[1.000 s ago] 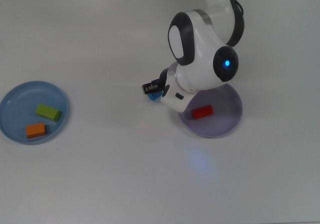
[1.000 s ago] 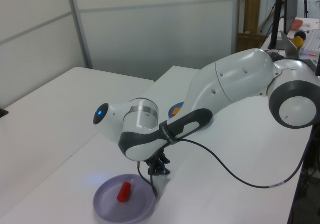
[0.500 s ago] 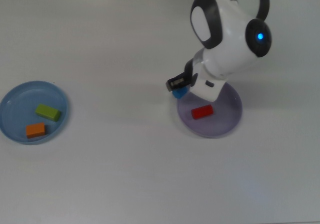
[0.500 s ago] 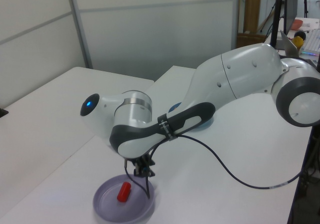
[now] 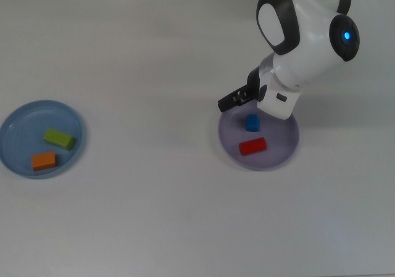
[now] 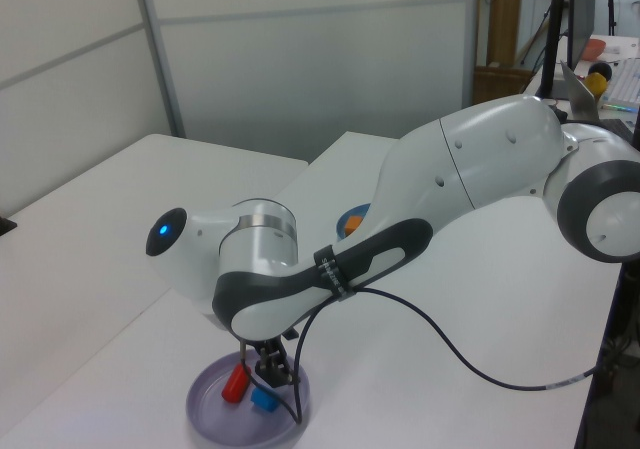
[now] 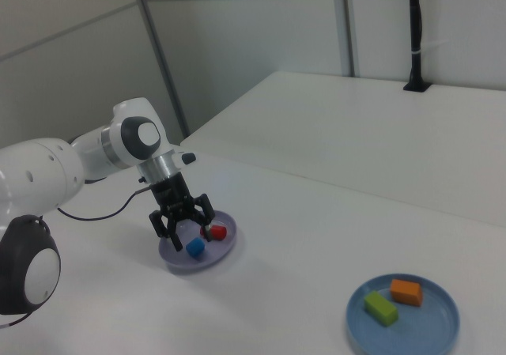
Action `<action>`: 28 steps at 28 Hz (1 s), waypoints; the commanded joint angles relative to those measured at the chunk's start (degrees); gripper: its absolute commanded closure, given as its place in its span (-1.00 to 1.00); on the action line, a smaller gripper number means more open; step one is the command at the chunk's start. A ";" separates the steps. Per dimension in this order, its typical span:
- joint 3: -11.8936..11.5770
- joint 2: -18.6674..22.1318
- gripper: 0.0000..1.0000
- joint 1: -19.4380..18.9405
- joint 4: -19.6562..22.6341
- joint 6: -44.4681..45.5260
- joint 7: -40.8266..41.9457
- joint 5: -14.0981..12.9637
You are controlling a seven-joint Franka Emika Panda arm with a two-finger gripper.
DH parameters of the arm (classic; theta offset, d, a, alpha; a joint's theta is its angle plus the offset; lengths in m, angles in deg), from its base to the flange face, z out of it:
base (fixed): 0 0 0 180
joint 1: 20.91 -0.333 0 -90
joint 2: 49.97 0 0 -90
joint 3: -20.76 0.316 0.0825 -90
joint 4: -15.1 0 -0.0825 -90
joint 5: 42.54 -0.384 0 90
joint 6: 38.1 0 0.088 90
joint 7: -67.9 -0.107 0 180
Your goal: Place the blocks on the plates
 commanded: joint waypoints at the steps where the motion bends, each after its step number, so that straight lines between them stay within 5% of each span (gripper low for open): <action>1: -0.82 5.49 -1.00 0.82 0.17 -0.57 -0.98 -2.97; 6: -1.70 10.77 -1.00 4.07 0.16 0.05 -0.81 -6.40; 15: -10.49 16.84 -1.00 3.90 0.25 5.40 -0.02 -12.02; 21: -13.21 20.09 -1.00 6.35 0.95 6.64 2.79 -20.99; 28: -14.54 20.09 -1.00 6.45 1.13 9.98 -0.01 -22.31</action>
